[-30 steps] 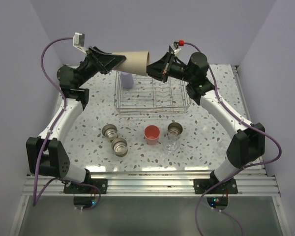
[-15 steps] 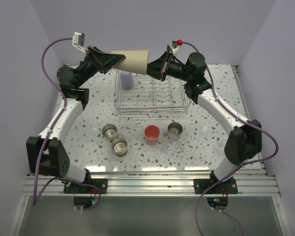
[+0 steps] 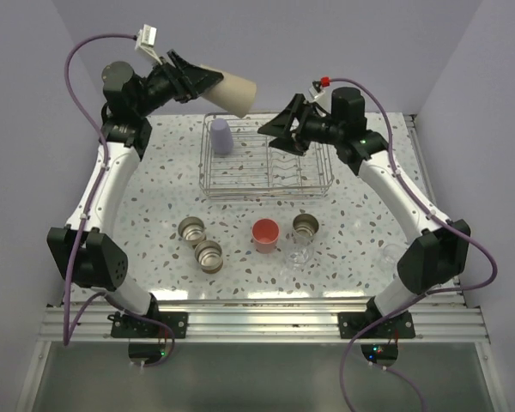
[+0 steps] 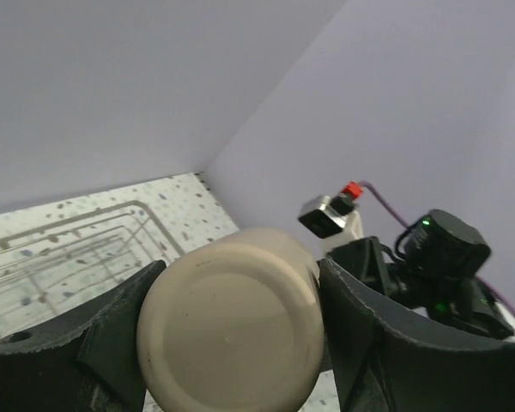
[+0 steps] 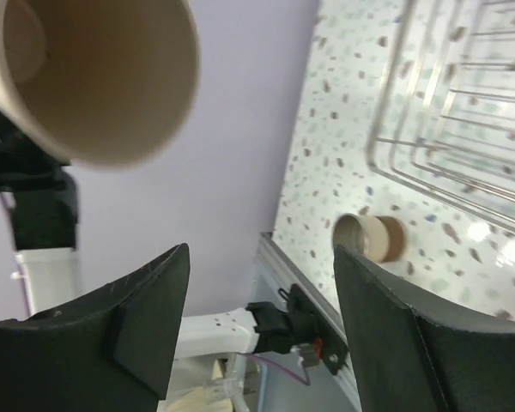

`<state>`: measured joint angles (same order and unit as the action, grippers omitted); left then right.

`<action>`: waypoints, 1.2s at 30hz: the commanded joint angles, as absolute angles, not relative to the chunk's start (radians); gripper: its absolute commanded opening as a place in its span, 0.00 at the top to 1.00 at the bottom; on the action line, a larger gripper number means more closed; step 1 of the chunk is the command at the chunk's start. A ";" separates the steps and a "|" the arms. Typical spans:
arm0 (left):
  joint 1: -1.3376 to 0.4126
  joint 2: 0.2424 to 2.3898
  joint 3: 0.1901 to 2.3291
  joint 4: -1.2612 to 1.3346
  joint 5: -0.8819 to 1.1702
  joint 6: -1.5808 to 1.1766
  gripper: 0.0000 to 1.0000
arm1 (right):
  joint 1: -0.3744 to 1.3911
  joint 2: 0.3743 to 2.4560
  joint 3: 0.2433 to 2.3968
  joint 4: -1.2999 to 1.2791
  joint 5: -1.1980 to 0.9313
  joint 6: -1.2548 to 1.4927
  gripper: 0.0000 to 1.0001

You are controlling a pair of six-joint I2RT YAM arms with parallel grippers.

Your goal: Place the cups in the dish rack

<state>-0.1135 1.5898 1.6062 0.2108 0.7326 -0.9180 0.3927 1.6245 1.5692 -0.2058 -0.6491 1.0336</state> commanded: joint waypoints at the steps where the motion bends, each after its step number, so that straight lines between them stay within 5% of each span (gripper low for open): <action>1: -0.109 1.637 1.756 -0.176 0.580 -0.594 1.00 | 0.361 1.526 1.583 -0.460 -0.580 0.846 0.28; 6: -0.239 1.768 1.931 -0.489 0.239 -0.329 1.00 | 0.328 1.453 1.563 -0.650 -0.483 0.697 0.28; 14: -0.373 1.888 1.924 -0.540 -0.101 -0.245 1.00 | 0.310 1.312 1.468 -0.822 -0.402 0.563 0.30; 24: -0.407 1.930 1.773 -0.397 -0.210 -0.276 1.00 | 0.310 1.258 1.436 -0.871 -0.379 0.520 0.31; 36: -0.402 1.954 1.657 -0.213 -0.334 -0.264 1.00 | 0.310 1.243 1.442 -0.913 -0.348 0.488 0.21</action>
<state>-0.4019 1.9636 1.6733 -0.3374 -0.2531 -0.2760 0.3130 1.2747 1.4361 -0.8856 -0.3809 0.5129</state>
